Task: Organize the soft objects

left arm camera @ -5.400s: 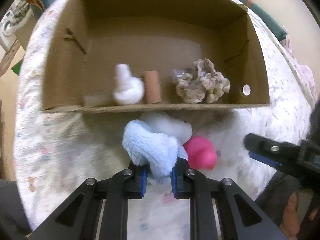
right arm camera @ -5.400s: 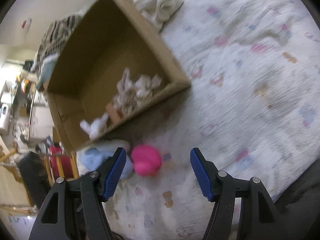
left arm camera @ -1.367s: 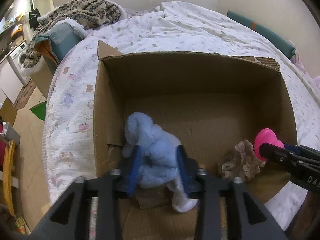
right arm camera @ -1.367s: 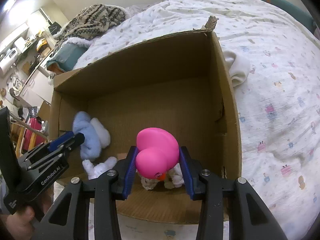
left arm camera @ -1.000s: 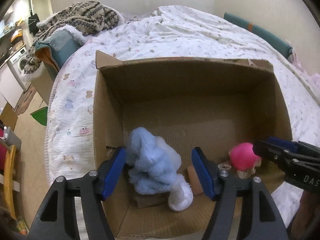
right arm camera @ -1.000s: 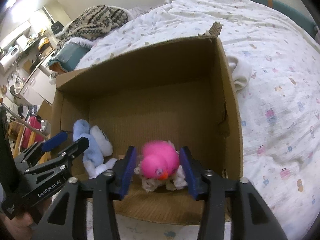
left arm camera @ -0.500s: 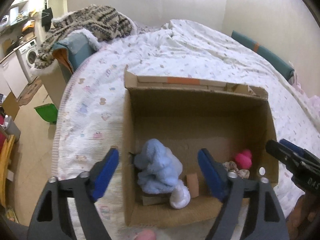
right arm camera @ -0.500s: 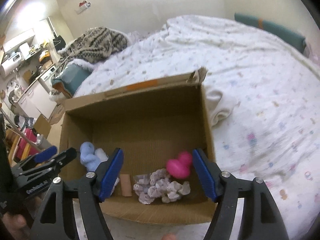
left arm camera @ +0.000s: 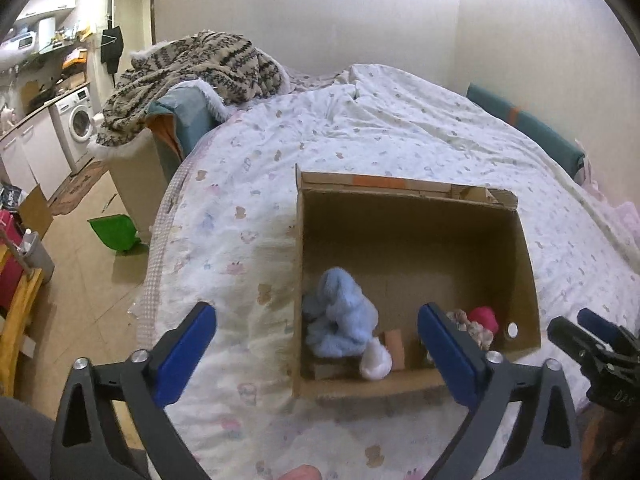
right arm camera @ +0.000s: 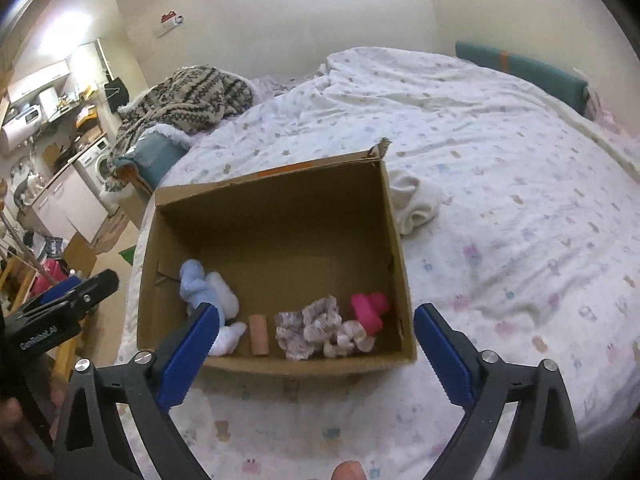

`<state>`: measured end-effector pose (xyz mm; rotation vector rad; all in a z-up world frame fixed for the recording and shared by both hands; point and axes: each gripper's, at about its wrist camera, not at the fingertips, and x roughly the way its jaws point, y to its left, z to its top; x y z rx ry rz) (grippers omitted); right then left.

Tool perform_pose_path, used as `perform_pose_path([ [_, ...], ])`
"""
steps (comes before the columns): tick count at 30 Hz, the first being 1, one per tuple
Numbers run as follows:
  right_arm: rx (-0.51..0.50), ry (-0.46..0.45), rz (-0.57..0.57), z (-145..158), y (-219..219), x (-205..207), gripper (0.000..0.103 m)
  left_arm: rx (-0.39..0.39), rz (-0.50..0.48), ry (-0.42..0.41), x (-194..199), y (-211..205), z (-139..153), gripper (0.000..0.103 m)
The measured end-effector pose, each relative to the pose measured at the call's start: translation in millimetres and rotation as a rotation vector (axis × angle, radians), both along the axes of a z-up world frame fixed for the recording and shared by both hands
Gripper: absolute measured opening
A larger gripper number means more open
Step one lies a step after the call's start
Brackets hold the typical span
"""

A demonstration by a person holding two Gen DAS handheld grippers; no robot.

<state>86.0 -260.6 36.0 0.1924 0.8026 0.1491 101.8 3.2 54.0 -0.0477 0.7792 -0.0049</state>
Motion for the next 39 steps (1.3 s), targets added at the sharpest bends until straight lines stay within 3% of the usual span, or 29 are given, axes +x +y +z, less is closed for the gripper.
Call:
perform_pose_path([
  [15,-0.057,-0.032,0.008,2.4,16.5,-46.6,0.103,0.048,0.019,0.0,-59.1,2.6,-2.7,0.102],
  [29,-0.096,0.011,-0.019,-13.0,21.6,-44.3,0.103,0.028,0.025,0.057,-60.2,2.0,-21.4,0.102],
  [39,-0.106,0.01,-0.018,-14.5,23.3,-42.8,0.103,0.035,0.01,0.052,-60.7,-2.1,-22.8,0.103],
])
